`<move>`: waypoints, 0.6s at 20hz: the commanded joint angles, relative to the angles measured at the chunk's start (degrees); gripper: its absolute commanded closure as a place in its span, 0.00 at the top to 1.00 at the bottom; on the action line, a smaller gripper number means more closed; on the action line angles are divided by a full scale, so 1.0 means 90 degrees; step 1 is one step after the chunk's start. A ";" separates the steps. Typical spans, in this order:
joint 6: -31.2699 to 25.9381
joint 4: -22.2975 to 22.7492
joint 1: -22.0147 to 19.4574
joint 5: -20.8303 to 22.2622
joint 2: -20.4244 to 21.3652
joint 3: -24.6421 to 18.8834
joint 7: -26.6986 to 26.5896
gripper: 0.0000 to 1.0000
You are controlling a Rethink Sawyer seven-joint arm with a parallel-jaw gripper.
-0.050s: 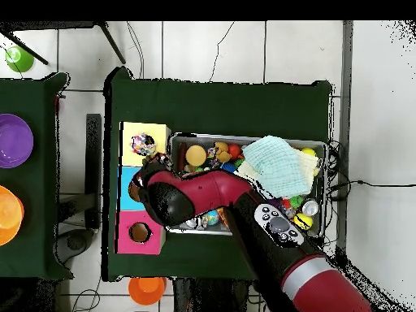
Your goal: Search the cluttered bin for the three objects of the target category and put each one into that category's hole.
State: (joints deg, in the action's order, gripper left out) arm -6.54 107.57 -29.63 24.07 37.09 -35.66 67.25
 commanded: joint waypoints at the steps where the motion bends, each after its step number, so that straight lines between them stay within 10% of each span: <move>1: -0.0867 -0.0300 -0.0248 -0.0042 0.0003 -0.0083 0.0400 0.00; 12: -0.1163 -0.0145 -0.0247 0.0010 0.0129 0.0010 0.0365 0.00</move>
State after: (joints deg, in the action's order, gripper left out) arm -9.12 107.57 -31.20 24.07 37.84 -35.67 67.25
